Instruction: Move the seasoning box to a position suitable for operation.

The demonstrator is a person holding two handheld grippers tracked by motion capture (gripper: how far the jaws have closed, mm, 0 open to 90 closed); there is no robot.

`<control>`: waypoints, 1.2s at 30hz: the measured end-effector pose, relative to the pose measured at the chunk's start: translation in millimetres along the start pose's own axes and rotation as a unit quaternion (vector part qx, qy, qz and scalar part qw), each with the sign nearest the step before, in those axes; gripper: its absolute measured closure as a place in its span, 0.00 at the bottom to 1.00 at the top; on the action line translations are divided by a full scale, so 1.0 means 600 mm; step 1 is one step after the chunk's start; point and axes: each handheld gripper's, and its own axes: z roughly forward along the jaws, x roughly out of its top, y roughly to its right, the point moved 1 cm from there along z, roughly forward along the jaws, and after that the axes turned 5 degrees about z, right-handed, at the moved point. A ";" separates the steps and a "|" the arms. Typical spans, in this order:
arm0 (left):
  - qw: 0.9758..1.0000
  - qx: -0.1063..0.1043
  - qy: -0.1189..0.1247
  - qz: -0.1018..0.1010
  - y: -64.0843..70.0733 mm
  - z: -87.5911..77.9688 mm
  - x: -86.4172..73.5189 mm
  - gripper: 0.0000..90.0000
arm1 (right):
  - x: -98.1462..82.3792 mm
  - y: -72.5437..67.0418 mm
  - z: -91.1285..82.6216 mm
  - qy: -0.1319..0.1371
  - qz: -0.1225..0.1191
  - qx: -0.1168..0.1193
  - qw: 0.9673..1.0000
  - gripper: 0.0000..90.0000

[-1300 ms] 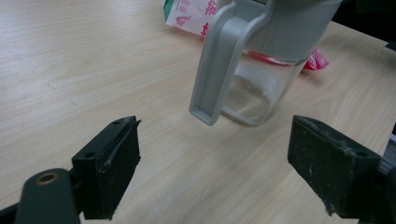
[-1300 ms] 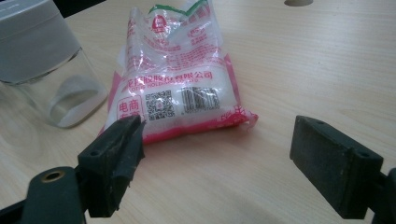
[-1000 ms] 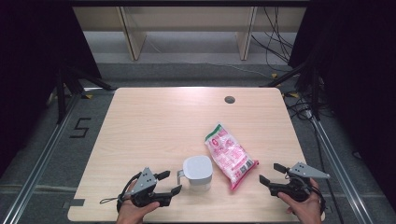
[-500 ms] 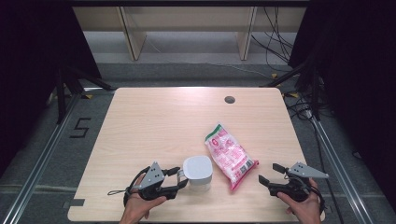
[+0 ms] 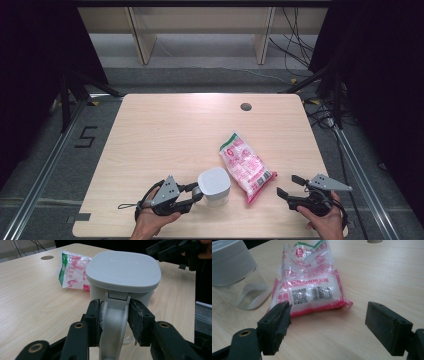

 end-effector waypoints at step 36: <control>0.993 0.106 -0.045 0.022 -0.055 0.022 0.002 0.68 | 0.000 0.000 -0.005 -0.004 0.009 0.006 1.000 0.25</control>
